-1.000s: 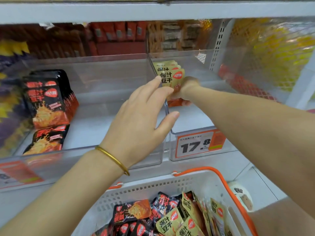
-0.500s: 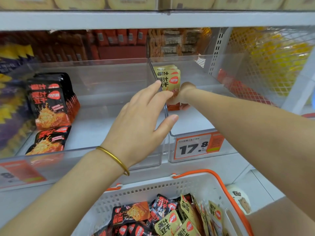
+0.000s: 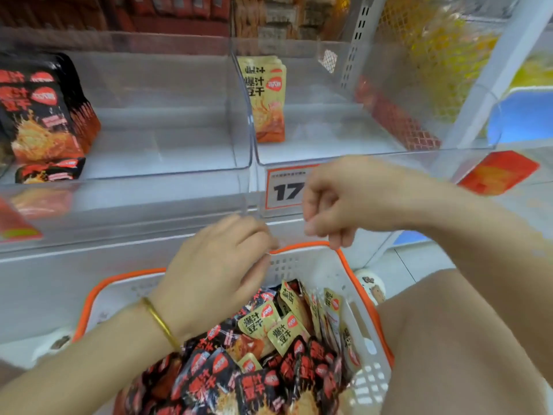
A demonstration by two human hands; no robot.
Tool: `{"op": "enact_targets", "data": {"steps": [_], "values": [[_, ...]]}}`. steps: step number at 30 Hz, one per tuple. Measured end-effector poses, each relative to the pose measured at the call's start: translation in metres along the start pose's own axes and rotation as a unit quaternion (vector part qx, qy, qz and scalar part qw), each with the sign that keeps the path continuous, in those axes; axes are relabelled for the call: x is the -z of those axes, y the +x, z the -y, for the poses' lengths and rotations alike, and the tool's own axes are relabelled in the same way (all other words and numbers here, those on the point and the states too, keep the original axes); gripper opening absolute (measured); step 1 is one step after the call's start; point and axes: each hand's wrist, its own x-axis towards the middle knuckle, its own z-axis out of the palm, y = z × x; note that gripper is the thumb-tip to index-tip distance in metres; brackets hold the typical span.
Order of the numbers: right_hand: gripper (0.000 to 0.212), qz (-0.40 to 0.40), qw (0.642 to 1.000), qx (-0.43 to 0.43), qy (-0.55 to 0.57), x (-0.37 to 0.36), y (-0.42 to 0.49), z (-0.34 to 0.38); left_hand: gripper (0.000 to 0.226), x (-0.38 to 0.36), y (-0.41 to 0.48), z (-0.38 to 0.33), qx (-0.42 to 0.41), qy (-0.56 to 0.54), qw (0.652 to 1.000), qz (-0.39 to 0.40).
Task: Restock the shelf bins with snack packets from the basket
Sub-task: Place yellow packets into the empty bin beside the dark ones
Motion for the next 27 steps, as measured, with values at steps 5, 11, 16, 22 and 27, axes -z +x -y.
{"op": "enact_targets", "data": {"steps": [5, 11, 16, 22, 27], "values": [[0.02, 0.2, 0.949, -0.105, -0.219, -0.102, 0.071, -0.08, 0.031, -0.037, -0.018, 0.01, 0.06, -0.016, 0.99, 0.124], [0.03, 0.239, 0.889, -0.07, -0.385, -0.169, 0.092, -0.133, 0.032, -0.049, -0.028, 0.015, 0.075, -0.008, 0.982, 0.172], [0.018, 0.247, 0.867, -0.042, -0.432, -0.172, 0.098, -0.13, 0.034, -0.05, -0.028, 0.018, 0.098, -0.018, 0.977, 0.19], [0.018, 0.126, 0.912, 0.048, -0.386, -0.117, 0.092, -0.073, 0.032, -0.055, -0.022, 0.013, 0.174, -0.076, 0.951, 0.242], [0.021, 0.075, 0.969, 0.056, -0.228, -0.079, 0.069, -0.045, 0.031, -0.057, -0.021, 0.008, 0.25, -0.191, 0.916, 0.25]]}}
